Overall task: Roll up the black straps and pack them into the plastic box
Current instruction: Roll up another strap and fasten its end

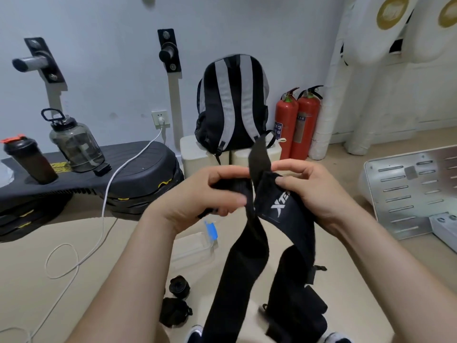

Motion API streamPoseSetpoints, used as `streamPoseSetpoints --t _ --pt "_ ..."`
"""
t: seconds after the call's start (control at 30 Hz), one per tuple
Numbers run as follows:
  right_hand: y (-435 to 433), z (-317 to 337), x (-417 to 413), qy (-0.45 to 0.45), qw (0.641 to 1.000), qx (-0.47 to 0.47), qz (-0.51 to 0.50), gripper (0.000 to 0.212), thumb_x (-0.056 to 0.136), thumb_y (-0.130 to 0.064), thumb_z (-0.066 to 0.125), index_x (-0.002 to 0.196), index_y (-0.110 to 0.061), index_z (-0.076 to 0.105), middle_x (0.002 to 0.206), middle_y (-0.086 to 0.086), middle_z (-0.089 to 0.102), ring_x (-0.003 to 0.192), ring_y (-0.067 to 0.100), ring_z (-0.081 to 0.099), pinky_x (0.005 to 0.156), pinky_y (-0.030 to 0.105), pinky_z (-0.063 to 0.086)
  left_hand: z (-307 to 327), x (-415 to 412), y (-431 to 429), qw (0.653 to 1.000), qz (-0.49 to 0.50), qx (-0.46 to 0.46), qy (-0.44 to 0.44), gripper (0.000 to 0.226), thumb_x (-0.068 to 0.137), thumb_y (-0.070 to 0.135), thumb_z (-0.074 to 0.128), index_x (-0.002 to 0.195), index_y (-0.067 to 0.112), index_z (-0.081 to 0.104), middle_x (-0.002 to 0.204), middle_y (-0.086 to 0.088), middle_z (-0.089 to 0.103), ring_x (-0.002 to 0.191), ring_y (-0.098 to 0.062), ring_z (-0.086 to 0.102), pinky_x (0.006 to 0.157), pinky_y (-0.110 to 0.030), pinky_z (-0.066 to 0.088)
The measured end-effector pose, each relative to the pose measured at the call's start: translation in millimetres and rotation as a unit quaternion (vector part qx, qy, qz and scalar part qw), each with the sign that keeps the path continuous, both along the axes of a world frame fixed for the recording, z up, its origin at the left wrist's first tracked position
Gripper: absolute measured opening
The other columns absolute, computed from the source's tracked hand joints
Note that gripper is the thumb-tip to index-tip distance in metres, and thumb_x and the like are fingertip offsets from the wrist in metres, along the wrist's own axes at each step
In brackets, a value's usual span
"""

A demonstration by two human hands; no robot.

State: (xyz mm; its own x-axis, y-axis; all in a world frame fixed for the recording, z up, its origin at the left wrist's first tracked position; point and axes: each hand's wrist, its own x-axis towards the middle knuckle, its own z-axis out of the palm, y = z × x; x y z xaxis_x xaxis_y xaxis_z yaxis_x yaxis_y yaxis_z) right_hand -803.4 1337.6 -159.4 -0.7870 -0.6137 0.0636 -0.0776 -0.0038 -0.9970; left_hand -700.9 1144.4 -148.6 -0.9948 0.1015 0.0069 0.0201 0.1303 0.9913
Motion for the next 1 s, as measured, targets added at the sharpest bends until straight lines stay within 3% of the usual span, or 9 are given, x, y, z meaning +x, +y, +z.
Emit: streamPoseSetpoints --t 0.17,0.27,0.43,0.5,0.6,0.8,0.87,0.93,1.0 --pt "-12 -2 6 0.03 0.997 0.04 -0.052 0.033 0.092 0.002 0.05 0.08 -0.018 0.073 0.076 0.012 0.065 0.068 0.023 0.06 0.068 0.035 0.047 -4 -5 12 0.979 0.158 -0.13 0.019 0.027 0.098 0.023 0.062 0.074 0.012 0.07 0.055 0.01 0.049 0.054 -0.009 0.04 0.053 -0.018 0.034" --pt "-17 -4 12 0.037 0.999 0.02 -0.024 0.01 0.093 -0.01 0.062 0.093 -0.004 0.069 0.082 0.012 0.07 0.074 0.021 0.066 0.071 0.037 0.051 -9 -13 17 0.979 0.181 -0.093 0.025 0.031 0.097 0.02 0.062 0.084 -0.009 0.065 0.056 0.004 0.043 0.05 -0.01 0.036 0.052 -0.021 0.029" --pt "1 5 -8 -0.106 0.989 -0.086 0.054 0.026 0.082 -0.02 0.062 0.104 -0.007 0.068 0.106 0.012 0.074 0.076 0.014 0.069 0.067 0.024 0.058 -2 -7 -1 0.985 0.106 0.123 0.054 0.027 0.074 0.01 0.075 0.098 0.023 0.076 0.078 -0.003 0.062 0.047 -0.012 0.041 0.043 -0.015 0.033" --pt "5 3 -14 -0.158 0.977 -0.103 0.103 0.036 0.081 -0.025 0.064 0.112 -0.007 0.066 0.114 0.01 0.073 0.082 0.014 0.07 0.068 0.023 0.058 0 -7 -8 0.976 0.035 0.204 0.06 0.038 0.071 0.014 0.074 0.108 0.022 0.073 0.092 -0.008 0.066 0.066 -0.028 0.048 0.065 -0.025 0.039" --pt "-4 -6 -9 -0.196 0.946 -0.109 0.235 0.042 0.072 -0.029 0.082 0.109 -0.011 0.075 0.101 0.008 0.075 0.085 0.016 0.072 0.072 0.025 0.058 -2 -10 -7 0.966 0.034 0.246 0.074 0.056 0.068 0.024 0.081 0.122 0.021 0.066 0.119 -0.022 0.042 0.1 -0.04 0.02 0.077 -0.051 -0.002" --pt "-15 -11 -1 -0.23 0.922 -0.108 0.291 0.037 0.072 -0.026 0.082 0.102 -0.006 0.075 0.093 0.012 0.073 0.078 0.017 0.072 0.072 0.025 0.058 7 -6 -15 0.898 0.254 0.358 0.027 0.028 0.085 0.012 0.065 0.112 0.019 0.065 0.067 0.004 0.06 0.043 -0.006 0.047 0.037 -0.012 0.027" --pt "-19 -14 -2 -0.227 0.935 -0.11 0.25 0.054 0.063 -0.034 0.092 0.1 -0.002 0.07 0.089 0.014 0.067 0.073 0.017 0.068 0.07 0.025 0.058 6 -8 -19 0.828 0.31 0.467 0.035 0.012 0.089 0.019 0.069 0.095 0.009 0.068 0.076 -0.004 0.069 0.058 -0.014 0.066 0.057 -0.018 0.051" --pt "-22 -14 -2 -0.222 0.943 -0.126 0.212 0.06 0.061 -0.035 0.093 0.101 0.001 0.067 0.088 0.015 0.066 0.072 0.019 0.066 0.069 0.025 0.058 -1 -10 -26 0.772 0.331 0.541 0.048 0.044 0.079 0.024 0.083 0.114 0.008 0.061 0.116 -0.019 0.063 0.095 -0.036 0.071 0.087 -0.048 0.057" --pt "-23 -10 -2 -0.215 0.948 -0.14 0.187 0.055 0.067 -0.031 0.088 0.104 0.002 0.067 0.088 0.016 0.067 0.072 0.02 0.066 0.069 0.027 0.058 -6 -6 -31 0.814 0.436 0.383 -0.012 0.071 0.081 0.036 0.082 0.138 0.022 0.042 0.133 -0.012 0.051 0.107 -0.037 0.067 0.085 -0.051 0.059"
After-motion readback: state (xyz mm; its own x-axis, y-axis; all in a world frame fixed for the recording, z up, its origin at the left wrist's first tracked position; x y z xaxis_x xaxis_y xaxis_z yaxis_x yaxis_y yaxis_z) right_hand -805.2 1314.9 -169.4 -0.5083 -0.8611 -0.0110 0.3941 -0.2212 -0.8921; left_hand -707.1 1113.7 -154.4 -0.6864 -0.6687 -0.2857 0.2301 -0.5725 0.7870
